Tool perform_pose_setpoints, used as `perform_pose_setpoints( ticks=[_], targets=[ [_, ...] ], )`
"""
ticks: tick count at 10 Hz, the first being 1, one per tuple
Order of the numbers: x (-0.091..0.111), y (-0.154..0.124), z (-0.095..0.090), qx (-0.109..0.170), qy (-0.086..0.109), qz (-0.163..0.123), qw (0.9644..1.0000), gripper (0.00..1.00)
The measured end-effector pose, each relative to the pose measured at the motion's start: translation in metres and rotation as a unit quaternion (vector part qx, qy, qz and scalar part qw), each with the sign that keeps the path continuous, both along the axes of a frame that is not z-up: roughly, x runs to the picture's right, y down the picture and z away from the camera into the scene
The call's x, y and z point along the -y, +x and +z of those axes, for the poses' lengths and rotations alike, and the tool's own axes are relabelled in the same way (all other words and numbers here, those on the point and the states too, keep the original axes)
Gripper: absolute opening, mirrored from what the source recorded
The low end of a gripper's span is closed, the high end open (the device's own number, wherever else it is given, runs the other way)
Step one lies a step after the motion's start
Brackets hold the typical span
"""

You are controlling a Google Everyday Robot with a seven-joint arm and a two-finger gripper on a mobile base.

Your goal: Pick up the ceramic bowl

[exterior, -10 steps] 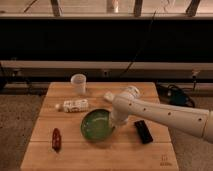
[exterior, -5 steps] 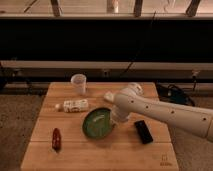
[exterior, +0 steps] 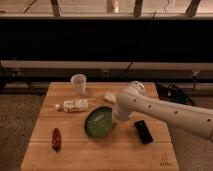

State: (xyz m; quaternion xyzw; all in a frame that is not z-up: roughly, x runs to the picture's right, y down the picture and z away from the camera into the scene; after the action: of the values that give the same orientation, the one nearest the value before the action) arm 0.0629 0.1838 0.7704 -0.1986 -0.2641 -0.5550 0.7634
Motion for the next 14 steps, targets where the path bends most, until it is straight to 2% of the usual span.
perform_pose_setpoints(
  ticks=[10, 14],
  targets=[
    [0.012, 0.007, -0.011, 0.012, 0.013, 0.003, 0.9998, 0.02],
    [0.012, 0.007, -0.011, 0.012, 0.013, 0.003, 0.9998, 0.02]
  ],
)
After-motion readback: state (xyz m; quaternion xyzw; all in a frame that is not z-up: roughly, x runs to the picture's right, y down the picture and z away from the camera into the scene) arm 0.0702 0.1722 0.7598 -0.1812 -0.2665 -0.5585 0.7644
